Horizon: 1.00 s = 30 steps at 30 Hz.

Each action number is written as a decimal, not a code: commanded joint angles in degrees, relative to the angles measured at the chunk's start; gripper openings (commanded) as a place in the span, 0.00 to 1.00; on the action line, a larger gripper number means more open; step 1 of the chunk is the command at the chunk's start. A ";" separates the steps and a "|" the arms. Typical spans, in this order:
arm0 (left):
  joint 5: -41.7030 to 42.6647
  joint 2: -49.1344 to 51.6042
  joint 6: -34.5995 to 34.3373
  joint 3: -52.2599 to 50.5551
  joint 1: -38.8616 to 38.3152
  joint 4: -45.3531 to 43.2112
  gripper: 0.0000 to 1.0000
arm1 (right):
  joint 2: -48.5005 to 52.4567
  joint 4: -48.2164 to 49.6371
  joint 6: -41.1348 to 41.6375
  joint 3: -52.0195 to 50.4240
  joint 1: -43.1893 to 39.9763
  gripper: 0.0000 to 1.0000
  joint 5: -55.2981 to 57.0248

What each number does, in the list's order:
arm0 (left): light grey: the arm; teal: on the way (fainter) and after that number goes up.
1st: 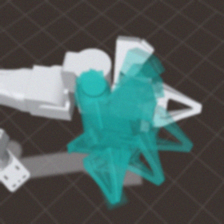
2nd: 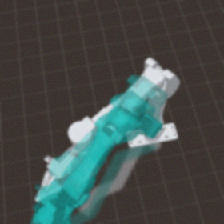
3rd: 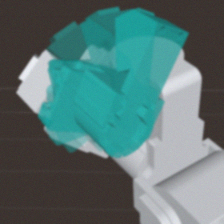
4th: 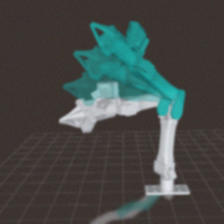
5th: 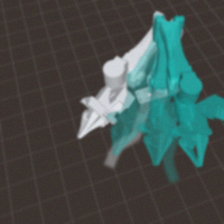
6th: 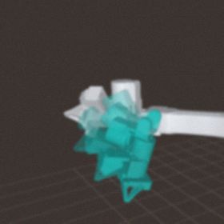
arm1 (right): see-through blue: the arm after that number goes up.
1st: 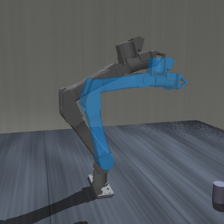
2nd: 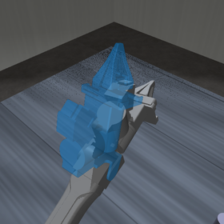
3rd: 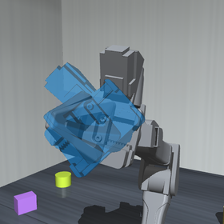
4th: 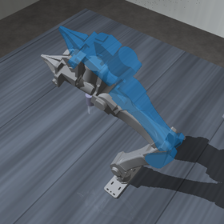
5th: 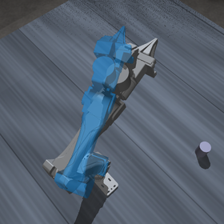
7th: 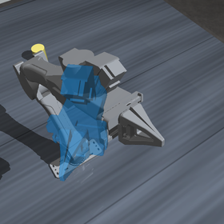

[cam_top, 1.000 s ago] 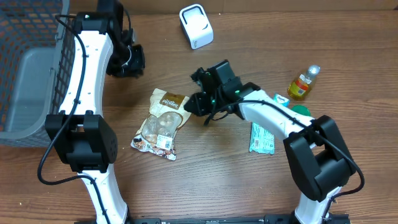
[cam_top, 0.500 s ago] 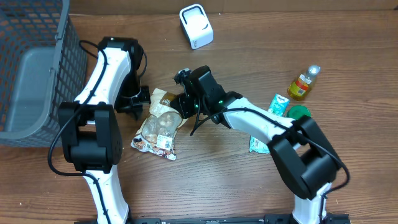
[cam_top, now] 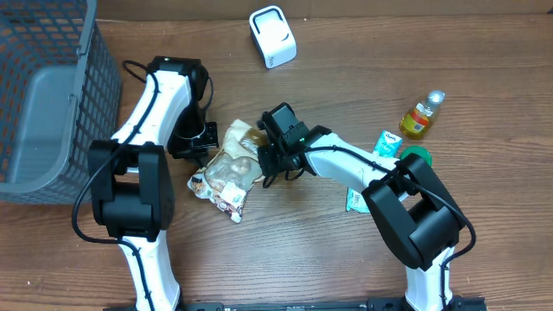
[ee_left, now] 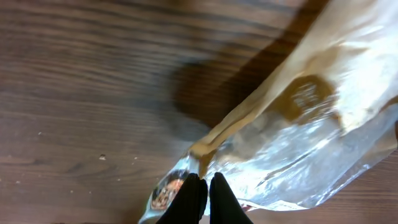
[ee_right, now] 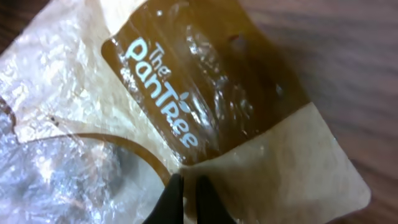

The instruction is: Scan the item barcode

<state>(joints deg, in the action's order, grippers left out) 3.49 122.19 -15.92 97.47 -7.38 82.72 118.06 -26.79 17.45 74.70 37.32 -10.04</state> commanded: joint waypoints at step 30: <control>19.76 0.39 6.05 -4.11 -5.33 -8.63 0.04 | -10.67 -29.92 -1.42 6.47 -14.84 0.63 -10.62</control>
<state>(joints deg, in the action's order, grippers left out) 21.87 122.19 -11.38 96.03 -10.59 75.66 108.57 -56.77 16.82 81.54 22.22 -20.16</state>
